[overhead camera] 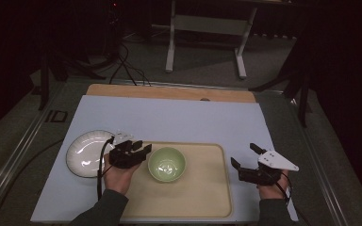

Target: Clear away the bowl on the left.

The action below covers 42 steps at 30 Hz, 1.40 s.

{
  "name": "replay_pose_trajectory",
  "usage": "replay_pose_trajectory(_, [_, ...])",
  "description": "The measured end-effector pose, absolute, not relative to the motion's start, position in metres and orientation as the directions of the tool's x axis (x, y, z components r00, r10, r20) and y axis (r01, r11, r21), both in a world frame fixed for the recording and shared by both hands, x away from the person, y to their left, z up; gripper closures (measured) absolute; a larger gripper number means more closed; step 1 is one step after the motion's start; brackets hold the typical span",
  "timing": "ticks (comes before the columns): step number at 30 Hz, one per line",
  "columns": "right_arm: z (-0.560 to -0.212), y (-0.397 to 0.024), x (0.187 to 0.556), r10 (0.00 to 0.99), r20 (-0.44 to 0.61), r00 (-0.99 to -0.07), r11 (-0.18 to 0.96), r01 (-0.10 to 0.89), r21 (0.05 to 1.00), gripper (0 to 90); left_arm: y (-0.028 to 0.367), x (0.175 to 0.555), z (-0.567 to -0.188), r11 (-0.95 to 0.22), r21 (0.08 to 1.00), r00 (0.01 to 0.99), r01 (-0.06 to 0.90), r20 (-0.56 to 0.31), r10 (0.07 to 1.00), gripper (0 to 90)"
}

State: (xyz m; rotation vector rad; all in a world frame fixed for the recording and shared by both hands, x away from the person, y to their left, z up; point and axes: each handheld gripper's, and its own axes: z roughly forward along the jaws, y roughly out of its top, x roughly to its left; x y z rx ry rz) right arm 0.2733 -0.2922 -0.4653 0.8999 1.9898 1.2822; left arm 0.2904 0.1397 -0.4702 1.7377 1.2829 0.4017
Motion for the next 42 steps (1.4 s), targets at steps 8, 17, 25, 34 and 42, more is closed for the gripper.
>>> replay_pose_trajectory(8, [-0.465, -0.293, 0.273, 0.799, -0.121, -0.589, 0.302, 0.219, 0.928, 11.6, 0.169, 0.283, -0.451, -0.064, 0.832, 0.341, 0.551, -0.155, 0.927, 48.9])
replay_pose_trajectory(17, [-0.465, -0.294, 0.273, 0.802, -0.119, -0.585, 0.298, 0.219, 0.929, 11.6, 0.205, 0.276, -0.438, -0.052, 0.847, 0.258, 0.529, -0.102, 0.961, 42.3])
replay_pose_trajectory(25, [-0.465, -0.294, 0.273, 0.805, -0.115, -0.582, 0.292, 0.220, 0.931, 11.6, 0.234, 0.272, -0.437, -0.061, 0.850, 0.192, 0.524, -0.048, 0.980, 34.7])
replay_pose_trajectory(34, [-0.464, -0.296, 0.273, 0.812, -0.110, -0.573, 0.283, 0.223, 0.933, 11.6, 0.262, 0.271, -0.445, -0.031, 0.843, 0.126, 0.536, -0.044, 0.991, 20.9])
replay_pose_trajectory(42, [-0.464, -0.298, 0.274, 0.823, -0.103, -0.558, 0.271, 0.226, 0.936, 11.6, 0.275, 0.274, -0.455, 0.001, 0.842, 0.124, 0.539, -0.081, 0.989, 19.1])
